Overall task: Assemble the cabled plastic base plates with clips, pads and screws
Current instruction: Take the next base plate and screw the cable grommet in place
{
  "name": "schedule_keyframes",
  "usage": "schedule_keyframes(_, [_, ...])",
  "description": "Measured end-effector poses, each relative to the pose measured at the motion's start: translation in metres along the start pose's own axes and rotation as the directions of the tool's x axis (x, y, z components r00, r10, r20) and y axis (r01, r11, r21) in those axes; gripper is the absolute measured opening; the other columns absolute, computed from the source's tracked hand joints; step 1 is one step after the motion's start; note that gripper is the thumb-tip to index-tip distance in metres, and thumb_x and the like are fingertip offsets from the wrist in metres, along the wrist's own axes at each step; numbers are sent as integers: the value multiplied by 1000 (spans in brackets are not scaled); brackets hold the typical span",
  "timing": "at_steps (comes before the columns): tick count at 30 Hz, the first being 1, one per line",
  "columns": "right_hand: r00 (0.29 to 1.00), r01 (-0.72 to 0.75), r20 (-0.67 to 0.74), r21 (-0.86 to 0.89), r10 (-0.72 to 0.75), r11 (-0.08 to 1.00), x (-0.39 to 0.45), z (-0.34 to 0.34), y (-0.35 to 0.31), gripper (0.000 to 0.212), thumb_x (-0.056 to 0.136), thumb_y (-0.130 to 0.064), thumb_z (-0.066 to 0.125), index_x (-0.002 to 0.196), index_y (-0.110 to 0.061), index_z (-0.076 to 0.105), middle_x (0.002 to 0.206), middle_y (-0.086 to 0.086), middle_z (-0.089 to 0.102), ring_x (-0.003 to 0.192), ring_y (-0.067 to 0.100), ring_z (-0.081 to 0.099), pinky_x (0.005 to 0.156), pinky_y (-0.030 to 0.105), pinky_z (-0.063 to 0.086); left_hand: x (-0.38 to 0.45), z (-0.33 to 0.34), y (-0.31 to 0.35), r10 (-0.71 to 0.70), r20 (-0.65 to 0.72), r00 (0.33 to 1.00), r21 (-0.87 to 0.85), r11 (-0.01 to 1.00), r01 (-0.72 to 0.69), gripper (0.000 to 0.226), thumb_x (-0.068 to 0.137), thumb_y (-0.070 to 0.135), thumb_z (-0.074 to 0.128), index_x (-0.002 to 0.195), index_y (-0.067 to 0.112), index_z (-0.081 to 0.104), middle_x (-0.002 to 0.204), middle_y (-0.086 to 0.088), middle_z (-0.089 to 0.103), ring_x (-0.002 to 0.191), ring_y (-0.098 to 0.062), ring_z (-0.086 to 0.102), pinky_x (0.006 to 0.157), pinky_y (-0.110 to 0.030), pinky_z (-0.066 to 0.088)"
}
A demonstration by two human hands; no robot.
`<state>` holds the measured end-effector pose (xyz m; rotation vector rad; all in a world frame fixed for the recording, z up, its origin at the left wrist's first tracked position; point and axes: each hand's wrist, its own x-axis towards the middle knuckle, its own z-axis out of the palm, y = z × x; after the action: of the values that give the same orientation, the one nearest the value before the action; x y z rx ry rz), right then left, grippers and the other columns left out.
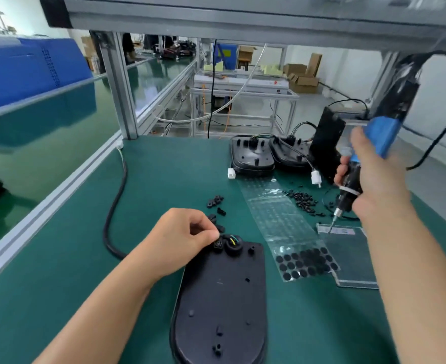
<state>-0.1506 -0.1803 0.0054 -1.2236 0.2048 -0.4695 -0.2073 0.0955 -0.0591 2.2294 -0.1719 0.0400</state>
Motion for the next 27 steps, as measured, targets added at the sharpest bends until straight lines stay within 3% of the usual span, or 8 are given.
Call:
schedule_keyframes(8, [988, -38, -151, -152, 15, 988, 38, -66, 27, 35, 80, -41, 73, 98, -16, 56, 65, 0, 57, 41, 8, 54, 43, 21, 48, -2, -3, 6, -28, -54, 998, 117, 993, 34, 11, 85, 22, 68, 74, 24, 70, 74, 11, 70, 71, 1, 62, 60, -4, 40])
schedule_keyframes(13, [990, -33, -143, -318, -14, 948, 39, -77, 31, 30, 88, -41, 63, 104, -16, 55, 78, 1, 60, 63, 14, 61, 62, 34, 55, 8, -9, 20, 19, 6, 1000, 130, 991, -19, 23, 95, 13, 52, 96, 25, 71, 90, 17, 71, 91, 4, 63, 82, -14, 45])
schedule_keyframes(16, [966, 33, -170, -667, -195, 744, 30, -84, 31, 38, 86, -47, 53, 102, -13, 54, 84, 4, 56, 74, 25, 54, 59, 35, 41, 22, -13, 30, 8, -10, 1000, 3, 1000, -8, 29, 97, 6, 47, 94, 24, 70, 90, 11, 73, 89, 2, 65, 81, -16, 48])
schedule_keyframes(18, [919, 119, -116, -828, -376, 548, 23, -88, 34, 40, 86, -43, 52, 101, -7, 50, 97, 16, 56, 88, 36, 53, 68, 43, 45, 30, -19, 35, -22, 2, 1000, -79, 997, 22, 32, 97, 5, 47, 87, 25, 69, 87, 9, 73, 82, 2, 66, 75, -15, 50])
schedule_keyframes(20, [865, 181, -44, -901, -499, 393, 15, -84, 36, 38, 88, -33, 54, 108, -1, 48, 113, 23, 53, 103, 41, 47, 82, 51, 44, 37, -24, 41, -55, 37, 998, -142, 988, 60, 30, 97, 6, 48, 86, 24, 70, 84, 7, 73, 80, -3, 66, 69, -14, 50])
schedule_keyframes(22, [841, 251, 33, -908, -539, 336, 7, -75, 38, 40, 91, -22, 54, 124, -1, 48, 132, 21, 46, 119, 41, 39, 95, 53, 35, 41, -22, 50, -80, 54, 995, -143, 986, 87, 22, 95, 9, 54, 89, 18, 72, 85, 3, 74, 85, -12, 66, 70, -17, 52])
schedule_keyframes(24, [823, 319, 84, -887, -561, 334, 1, -67, 40, 41, 92, -16, 54, 131, -4, 50, 139, 18, 44, 127, 39, 36, 101, 50, 29, 43, -5, 63, -31, 49, 998, 85, 996, 27, 16, 92, 19, 59, 93, 13, 74, 90, -2, 74, 88, -20, 66, 79, -27, 54])
schedule_keyframes(27, [799, 438, 167, -819, -577, 371, -4, -59, 44, 37, 92, -8, 53, 129, -4, 55, 132, 18, 53, 125, 34, 42, 104, 46, 32, 23, 59, 88, 87, 223, 971, 505, 842, -192, 30, 96, 33, 52, 102, 7, 65, 98, -4, 64, 87, -22, 57, 82, -34, 50])
